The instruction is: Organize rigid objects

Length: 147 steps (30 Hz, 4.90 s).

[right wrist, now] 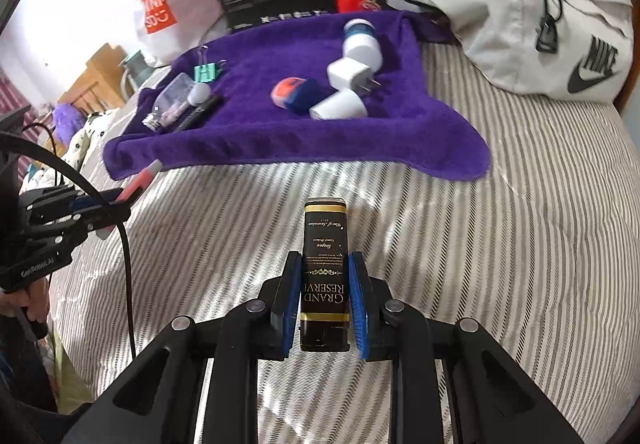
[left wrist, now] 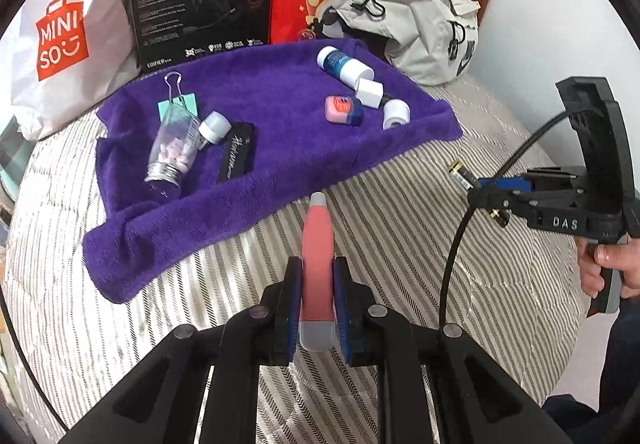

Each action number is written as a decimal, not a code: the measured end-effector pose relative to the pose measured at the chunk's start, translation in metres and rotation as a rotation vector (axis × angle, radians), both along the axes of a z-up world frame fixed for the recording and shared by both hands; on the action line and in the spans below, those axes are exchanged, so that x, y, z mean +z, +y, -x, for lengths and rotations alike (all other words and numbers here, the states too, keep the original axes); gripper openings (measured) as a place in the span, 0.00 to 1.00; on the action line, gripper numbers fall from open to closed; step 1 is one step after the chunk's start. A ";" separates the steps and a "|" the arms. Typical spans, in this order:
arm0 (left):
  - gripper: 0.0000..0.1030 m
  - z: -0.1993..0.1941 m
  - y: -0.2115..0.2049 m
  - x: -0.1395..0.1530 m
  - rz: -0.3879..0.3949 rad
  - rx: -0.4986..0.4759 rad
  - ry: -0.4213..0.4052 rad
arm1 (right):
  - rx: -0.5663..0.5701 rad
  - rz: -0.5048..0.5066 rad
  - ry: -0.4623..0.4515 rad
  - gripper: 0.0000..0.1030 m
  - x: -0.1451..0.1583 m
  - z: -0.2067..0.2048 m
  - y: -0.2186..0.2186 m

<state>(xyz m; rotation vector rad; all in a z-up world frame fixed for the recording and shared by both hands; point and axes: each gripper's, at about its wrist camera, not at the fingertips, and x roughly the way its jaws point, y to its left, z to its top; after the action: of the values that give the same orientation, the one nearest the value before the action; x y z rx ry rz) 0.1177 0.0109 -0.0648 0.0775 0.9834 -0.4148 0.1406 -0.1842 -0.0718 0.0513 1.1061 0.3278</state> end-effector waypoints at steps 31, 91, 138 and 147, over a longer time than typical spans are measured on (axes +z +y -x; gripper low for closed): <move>0.15 -0.086 0.049 0.024 0.028 0.117 -0.049 | 0.065 -0.034 -0.065 0.23 0.023 -0.166 0.041; 0.15 -0.146 -0.025 -0.020 0.017 -0.009 0.003 | -0.008 -0.002 -0.051 0.35 0.036 -0.020 -0.009; 0.99 -0.038 0.012 0.045 -0.051 0.226 -0.130 | -0.193 0.097 -0.123 1.00 0.060 -0.006 0.007; 1.00 0.002 0.050 0.049 0.025 0.393 -0.131 | -0.199 0.131 -0.109 1.00 0.061 0.003 0.025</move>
<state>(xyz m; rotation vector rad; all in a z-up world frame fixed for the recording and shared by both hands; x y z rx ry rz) 0.1153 0.0606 -0.0160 -0.1097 0.8397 -0.0601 0.1375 -0.1593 -0.0111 0.0265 1.0029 0.0785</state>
